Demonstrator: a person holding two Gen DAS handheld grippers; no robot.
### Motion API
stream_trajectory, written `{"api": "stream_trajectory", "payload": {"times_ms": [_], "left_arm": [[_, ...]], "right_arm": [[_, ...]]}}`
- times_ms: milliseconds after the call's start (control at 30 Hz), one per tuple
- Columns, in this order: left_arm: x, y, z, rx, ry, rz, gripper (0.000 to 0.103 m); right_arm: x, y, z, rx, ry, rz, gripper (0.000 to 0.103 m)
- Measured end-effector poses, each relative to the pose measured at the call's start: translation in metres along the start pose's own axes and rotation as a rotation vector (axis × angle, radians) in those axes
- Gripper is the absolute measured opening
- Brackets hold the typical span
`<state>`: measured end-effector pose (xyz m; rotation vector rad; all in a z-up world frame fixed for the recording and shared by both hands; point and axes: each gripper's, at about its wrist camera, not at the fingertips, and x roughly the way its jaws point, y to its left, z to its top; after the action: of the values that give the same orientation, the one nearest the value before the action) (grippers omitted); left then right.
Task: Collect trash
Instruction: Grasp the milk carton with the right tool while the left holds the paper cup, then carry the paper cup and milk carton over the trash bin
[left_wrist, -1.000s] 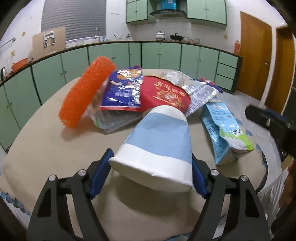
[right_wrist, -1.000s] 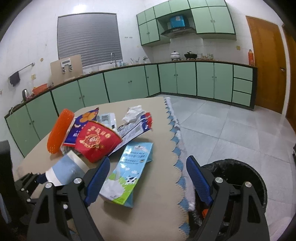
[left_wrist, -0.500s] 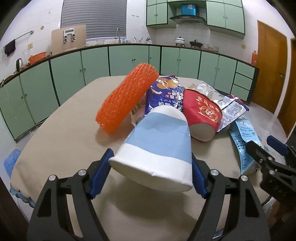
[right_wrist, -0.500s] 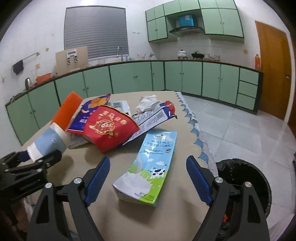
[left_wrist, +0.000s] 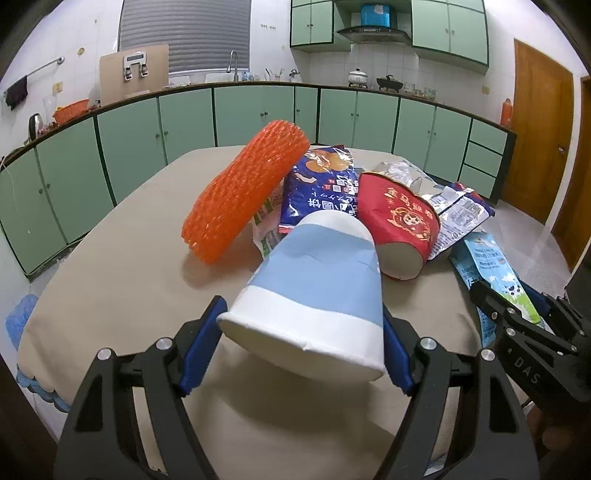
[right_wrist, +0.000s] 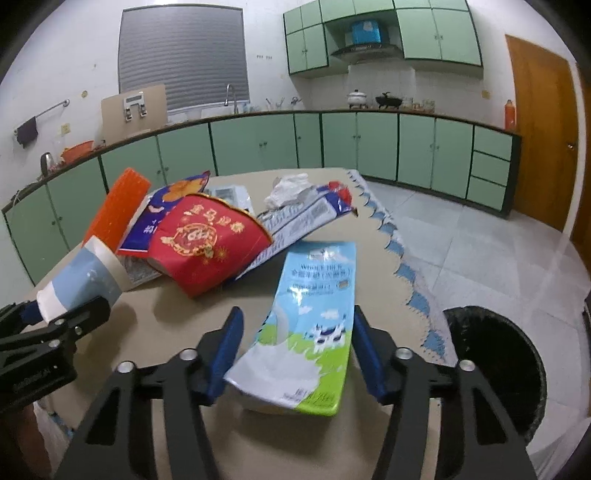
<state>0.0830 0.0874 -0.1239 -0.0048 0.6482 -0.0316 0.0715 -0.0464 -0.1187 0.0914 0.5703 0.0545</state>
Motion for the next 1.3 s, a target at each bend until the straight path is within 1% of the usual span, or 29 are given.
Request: {"api": "stream_trajectory", "payload": {"times_ms": [167,300,333,367,400,433,467,500,533,933,1133,1300], "left_arm": [[-0.002,-0.003,-0.001,0.003,-0.001,-0.005,0.074],[-0.004,-0.008,-0.001,0.008,-0.001,-0.013,0.074],[-0.004,-0.010,-0.001,0.011,-0.001,-0.016,0.074],[-0.005,-0.011,-0.001,0.013,0.000,-0.018,0.074],[-0.005,-0.012,-0.002,0.015,0.000,-0.020,0.074],[-0.006,-0.014,-0.002,0.018,-0.001,-0.022,0.074],[-0.007,-0.015,-0.001,0.020,-0.001,-0.023,0.074],[-0.007,-0.016,-0.001,0.021,-0.002,-0.024,0.074],[-0.008,-0.017,0.000,0.023,-0.004,-0.025,0.074],[-0.017,-0.029,0.005,0.035,-0.025,-0.044,0.074],[-0.021,-0.042,0.006,0.046,-0.032,-0.073,0.074],[-0.024,-0.058,0.012,0.061,-0.042,-0.106,0.074]], "right_arm": [[-0.006,-0.007,-0.001,0.003,0.008,0.007,0.047],[-0.008,-0.015,-0.003,0.013,0.015,-0.005,0.048],[-0.007,-0.016,-0.002,0.014,0.020,-0.007,0.050],[-0.006,-0.017,-0.002,0.016,0.024,-0.012,0.055],[-0.005,-0.018,-0.001,0.020,0.023,-0.013,0.058],[-0.004,-0.019,0.000,0.024,0.020,-0.011,0.058],[-0.004,-0.019,0.001,0.024,0.021,-0.003,0.056],[-0.004,-0.019,0.002,0.019,0.024,0.004,0.049],[-0.003,-0.018,0.003,0.009,0.028,0.005,0.047],[-0.023,-0.033,0.007,0.030,0.018,0.007,0.046],[-0.037,-0.044,0.009,0.050,-0.006,-0.009,0.046],[-0.050,-0.059,0.018,0.070,-0.041,-0.030,0.046]]}}
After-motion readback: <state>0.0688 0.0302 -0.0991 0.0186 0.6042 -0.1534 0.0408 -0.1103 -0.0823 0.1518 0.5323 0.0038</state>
